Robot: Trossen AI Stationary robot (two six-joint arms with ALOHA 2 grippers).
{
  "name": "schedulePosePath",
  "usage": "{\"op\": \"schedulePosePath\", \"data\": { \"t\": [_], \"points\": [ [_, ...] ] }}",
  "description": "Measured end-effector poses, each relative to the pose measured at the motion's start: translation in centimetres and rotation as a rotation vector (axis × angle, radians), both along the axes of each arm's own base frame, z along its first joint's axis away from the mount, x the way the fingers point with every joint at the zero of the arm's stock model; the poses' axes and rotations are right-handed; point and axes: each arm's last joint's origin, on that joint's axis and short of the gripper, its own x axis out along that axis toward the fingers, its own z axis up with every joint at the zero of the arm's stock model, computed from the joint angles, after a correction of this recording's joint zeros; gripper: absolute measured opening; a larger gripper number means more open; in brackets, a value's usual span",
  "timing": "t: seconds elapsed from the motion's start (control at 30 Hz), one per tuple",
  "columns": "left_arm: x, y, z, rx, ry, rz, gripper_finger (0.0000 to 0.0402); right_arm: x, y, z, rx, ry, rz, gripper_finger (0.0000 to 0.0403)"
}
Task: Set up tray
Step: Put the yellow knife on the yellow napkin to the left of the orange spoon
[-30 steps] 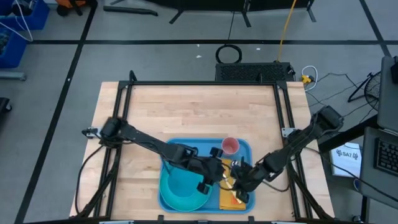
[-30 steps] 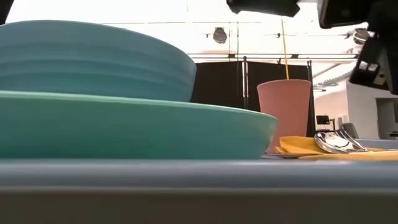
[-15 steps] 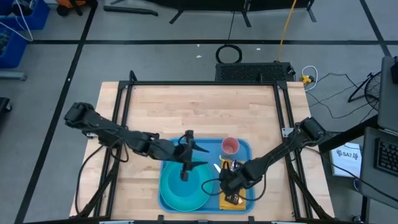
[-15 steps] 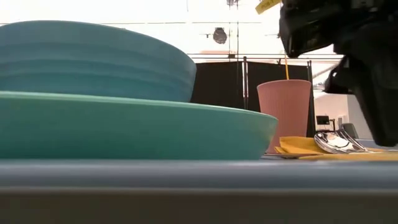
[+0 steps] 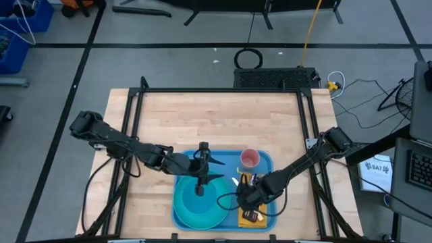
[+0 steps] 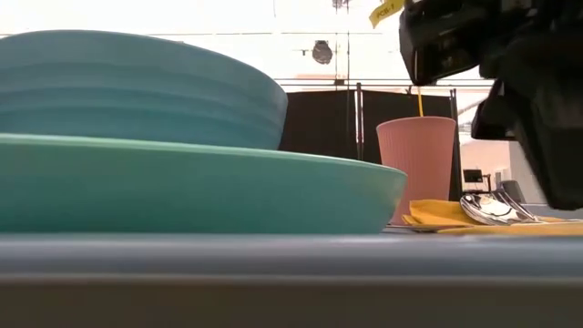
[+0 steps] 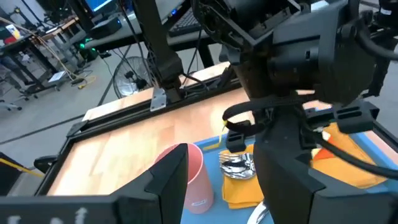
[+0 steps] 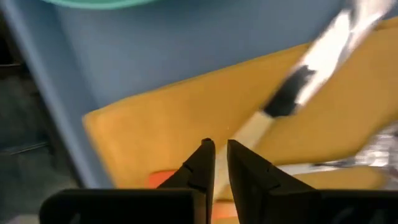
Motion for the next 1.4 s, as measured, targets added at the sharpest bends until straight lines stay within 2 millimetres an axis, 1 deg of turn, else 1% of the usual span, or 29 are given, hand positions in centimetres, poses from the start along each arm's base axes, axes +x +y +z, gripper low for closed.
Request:
{"op": "schedulePosePath", "data": {
  "t": [0.1,0.2,0.3,0.37,0.43,0.57,0.8,0.9,1.0,1.2,1.4],
  "points": [
    [0.0,0.0,-0.1,0.002,0.007,0.000,0.0186,0.3,0.3,0.2,0.055,-0.018,-0.011,0.0060],
    [-0.1,-0.1,-0.2,0.007,0.025,-0.004,0.0186,0.3,0.3,0.2,0.065,-0.005,-0.044,0.0104],
    [-0.3,-0.4,-0.4,0.012,0.038,-0.012,0.0186,-0.1,0.1,-0.3,0.055,0.025,-0.069,0.0142],
    [-0.4,-0.6,-0.4,0.014,0.042,-0.017,0.0186,-0.4,-0.1,-0.7,0.046,0.043,-0.077,0.0155],
    [-0.4,-0.7,-0.4,0.016,0.045,-0.023,0.0186,-0.6,-0.2,-1.0,0.043,0.044,-0.078,0.0157],
    [-0.6,-0.9,-0.4,0.029,0.041,-0.007,0.0186,-0.9,-0.5,-1.7,0.016,0.051,-0.085,0.0143],
    [-1.9,-0.9,0.8,0.031,0.044,0.002,0.0186,-1.4,-0.8,-2.3,0.013,0.071,-0.112,0.0104],
    [-2.2,-0.8,1.5,0.029,0.019,0.011,0.0186,-1.3,-1.0,-2.3,0.009,0.071,-0.117,0.0074],
    [-2.4,-0.7,1.5,0.034,0.029,0.023,0.0186,-1.2,-1.0,-2.3,0.002,0.060,-0.109,0.0032],
    [-2.5,-0.6,1.2,0.035,0.056,0.028,0.0186,-1.0,-0.8,-2.1,-0.016,0.040,-0.127,0.0031],
    [-2.5,-0.6,1.1,0.035,0.063,0.029,0.0186,-0.7,-0.3,-0.3,-0.069,0.066,-0.171,0.0031]
  ]
}}
